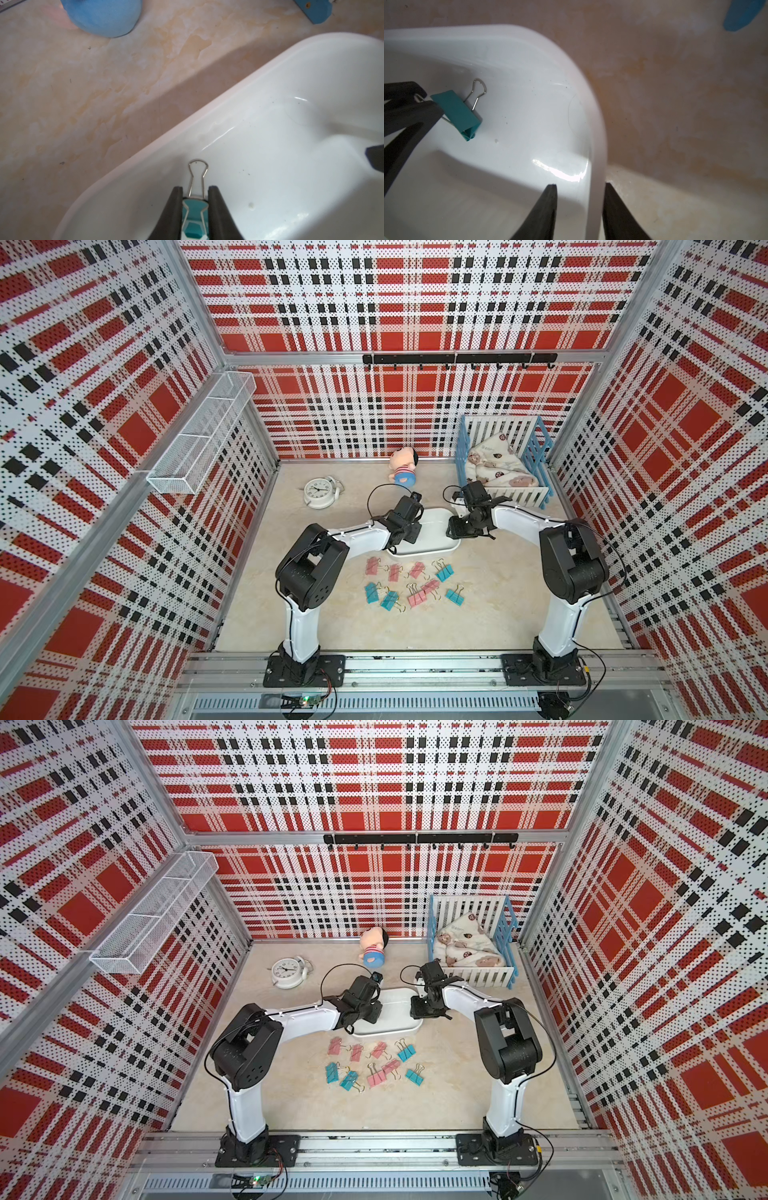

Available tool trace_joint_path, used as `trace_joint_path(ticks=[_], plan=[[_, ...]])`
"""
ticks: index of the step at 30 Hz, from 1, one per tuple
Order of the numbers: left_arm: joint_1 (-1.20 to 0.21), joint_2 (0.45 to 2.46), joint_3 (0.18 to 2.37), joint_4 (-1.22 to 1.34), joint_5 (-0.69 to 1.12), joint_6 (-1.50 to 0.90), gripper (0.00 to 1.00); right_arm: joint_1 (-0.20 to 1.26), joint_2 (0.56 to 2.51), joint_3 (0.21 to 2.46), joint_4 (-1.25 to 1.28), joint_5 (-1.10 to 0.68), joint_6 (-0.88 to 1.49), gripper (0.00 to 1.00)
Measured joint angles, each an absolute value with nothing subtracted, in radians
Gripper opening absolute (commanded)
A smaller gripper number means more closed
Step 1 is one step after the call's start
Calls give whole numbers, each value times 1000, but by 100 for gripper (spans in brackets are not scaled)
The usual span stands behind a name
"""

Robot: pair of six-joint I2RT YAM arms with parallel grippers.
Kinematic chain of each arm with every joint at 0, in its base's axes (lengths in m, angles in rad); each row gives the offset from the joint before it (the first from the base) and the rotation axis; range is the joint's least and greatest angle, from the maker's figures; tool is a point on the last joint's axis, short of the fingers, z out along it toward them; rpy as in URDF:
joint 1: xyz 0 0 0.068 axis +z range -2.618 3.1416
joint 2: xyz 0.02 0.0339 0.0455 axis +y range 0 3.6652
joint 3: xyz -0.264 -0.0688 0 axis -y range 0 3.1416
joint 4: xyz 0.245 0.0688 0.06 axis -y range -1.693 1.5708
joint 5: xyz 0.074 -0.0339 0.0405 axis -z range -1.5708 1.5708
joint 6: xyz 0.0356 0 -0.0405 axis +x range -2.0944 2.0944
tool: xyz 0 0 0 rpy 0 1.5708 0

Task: Take out the binder clips from the storage box
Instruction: Pick up the binder clip from the storage box.

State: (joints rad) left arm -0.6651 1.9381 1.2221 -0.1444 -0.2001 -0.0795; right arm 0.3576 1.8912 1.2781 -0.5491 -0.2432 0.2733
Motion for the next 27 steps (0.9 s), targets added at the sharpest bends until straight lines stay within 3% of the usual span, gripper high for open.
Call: trace_joint_path(ticks=[27], plan=[[-867,1486,1023,-204,-262,2,20,358,1898,1278,-550,-244,274,42]])
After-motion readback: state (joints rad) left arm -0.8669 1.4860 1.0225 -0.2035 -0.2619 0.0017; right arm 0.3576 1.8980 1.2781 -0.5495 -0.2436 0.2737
